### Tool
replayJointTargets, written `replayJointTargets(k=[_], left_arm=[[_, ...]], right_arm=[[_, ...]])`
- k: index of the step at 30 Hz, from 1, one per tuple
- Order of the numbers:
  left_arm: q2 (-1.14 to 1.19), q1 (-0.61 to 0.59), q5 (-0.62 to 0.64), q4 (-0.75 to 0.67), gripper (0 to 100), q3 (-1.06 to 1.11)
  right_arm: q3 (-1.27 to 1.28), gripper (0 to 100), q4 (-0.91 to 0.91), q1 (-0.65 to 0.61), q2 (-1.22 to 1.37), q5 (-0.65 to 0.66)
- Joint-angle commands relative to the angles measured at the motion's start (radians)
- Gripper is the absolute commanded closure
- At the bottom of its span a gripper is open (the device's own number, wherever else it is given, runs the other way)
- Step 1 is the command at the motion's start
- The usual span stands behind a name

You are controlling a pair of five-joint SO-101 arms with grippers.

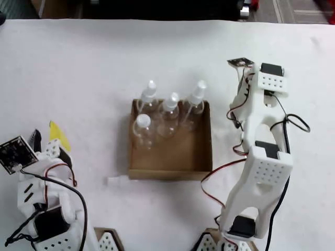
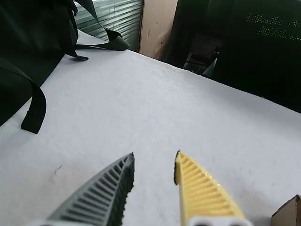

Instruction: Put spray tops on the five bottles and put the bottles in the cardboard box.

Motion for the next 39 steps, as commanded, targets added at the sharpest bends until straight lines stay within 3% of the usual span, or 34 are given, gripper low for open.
replayJointTargets(k=[1, 10, 12, 14, 21, 31, 39], left_arm=[[-0.012, 0.008, -0.014, -0.028, 86, -0.014], [-0.012, 0.008, -0.014, -0.028, 86, -0.014], [-0.012, 0.008, -0.014, -0.028, 86, -0.014], [-0.012, 0.008, -0.014, -0.028, 86, -0.014], [-0.012, 0.008, -0.014, -0.028, 86, -0.014], [-0.012, 0.008, -0.015, -0.028, 86, -0.012], [-0.012, 0.008, -0.015, -0.028, 86, -0.011]], right_arm=[[-0.002, 88.9, 0.013, 0.004, -0.065, 0.017], [-0.014, 89.6, 0.004, 0.013, 0.022, 0.017], [-0.025, 93.5, -0.007, 0.015, 0.022, 0.014], [-0.032, 98.5, -0.01, 0.018, 0.018, 0.014], [-0.052, 98.2, -0.001, 0.024, -0.088, 0.012], [-0.034, 98.1, 0.016, 0.022, -0.619, 0.012], [0.308, 98.1, -0.062, -0.012, -1.159, 0.012]])
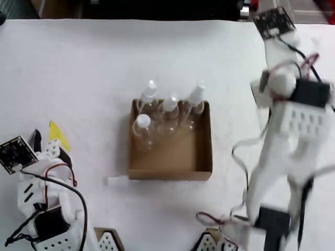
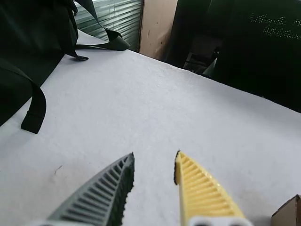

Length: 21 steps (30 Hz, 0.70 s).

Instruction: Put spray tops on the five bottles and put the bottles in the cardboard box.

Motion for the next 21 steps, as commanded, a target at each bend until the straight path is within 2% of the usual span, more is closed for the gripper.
replayJointTargets(k=[1, 4, 7, 11, 16, 21], left_arm=[[-0.012, 0.008, -0.012, -0.028, 86, -0.011], [-0.012, 0.008, -0.012, -0.028, 86, -0.011], [-0.012, 0.008, -0.012, -0.028, 86, -0.011], [-0.012, 0.008, -0.012, -0.028, 86, -0.009], [-0.012, 0.01, -0.012, -0.028, 86, -0.009], [-0.012, 0.012, -0.012, -0.028, 86, -0.009]], right_arm=[[0.17, 98.1, -0.067, -0.035, -0.294, 0.003], [0.331, 98.1, -0.094, -0.101, -0.509, -0.009], [0.465, 98.1, -0.151, -0.18, -0.716, -0.103], [0.7, 98.2, -0.331, -0.292, -0.932, -0.204], [1.013, 98.2, -0.591, -0.358, -1.007, -0.288], [1.157, 98.2, -0.782, -0.361, -1.023, -0.385]])
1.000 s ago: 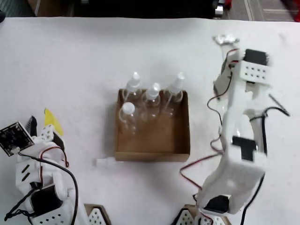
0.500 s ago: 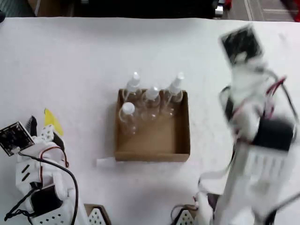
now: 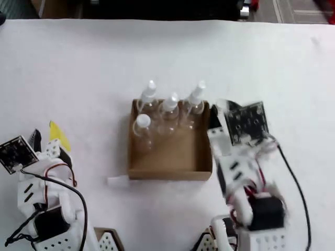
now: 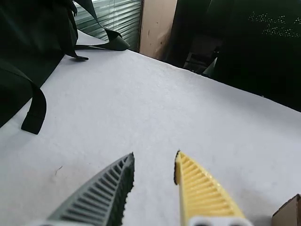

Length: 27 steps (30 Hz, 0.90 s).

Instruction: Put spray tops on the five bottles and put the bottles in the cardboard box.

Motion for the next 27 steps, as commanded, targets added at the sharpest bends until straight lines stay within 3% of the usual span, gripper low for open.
replayJointTargets(k=[1, 8, 12, 19, 27], left_arm=[[-0.012, 0.012, -0.008, -0.028, 86, -0.009], [-0.012, 0.022, -0.035, -0.028, 86, -0.009], [-0.012, 0.051, -0.035, -0.028, 86, -0.008], [-0.012, 0.05, -0.035, -0.028, 86, -0.008], [-0.012, 0.048, -0.035, -0.028, 86, -0.008]], right_arm=[[0.049, 98.2, -0.119, -0.01, -0.033, -0.064], [0.381, 98.2, -0.354, -0.012, -0.265, -0.071], [0.552, 98.2, -0.369, -0.076, -0.487, -0.071], [0.6, 98.2, -0.383, -0.188, -0.397, -0.069], [0.763, 98.2, -0.437, -0.2, -0.473, -0.018]])
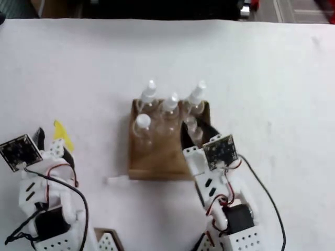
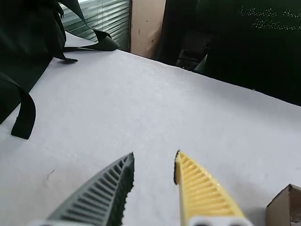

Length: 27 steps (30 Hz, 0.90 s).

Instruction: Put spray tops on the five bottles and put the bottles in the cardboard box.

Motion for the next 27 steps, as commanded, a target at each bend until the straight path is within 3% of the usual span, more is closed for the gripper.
replayJointTargets(k=[1, 10, 23, 27], left_arm=[[-0.012, 0.008, -0.009, -0.028, 86, -0.008], [-0.012, 0.005, -0.009, -0.028, 86, -0.009], [-0.012, 0.005, -0.009, -0.028, 86, -0.011], [-0.012, 0.005, -0.009, -0.028, 86, -0.011]], right_arm=[[0.052, 98.2, -0.099, -0.015, -0.013, 0.058], [0.064, 98.2, -0.143, -0.015, -0.007, 0.051], [0.064, 98.1, -0.074, -0.018, -0.005, 0.041], [0.064, 98.2, -0.071, -0.013, -0.004, -0.031]])
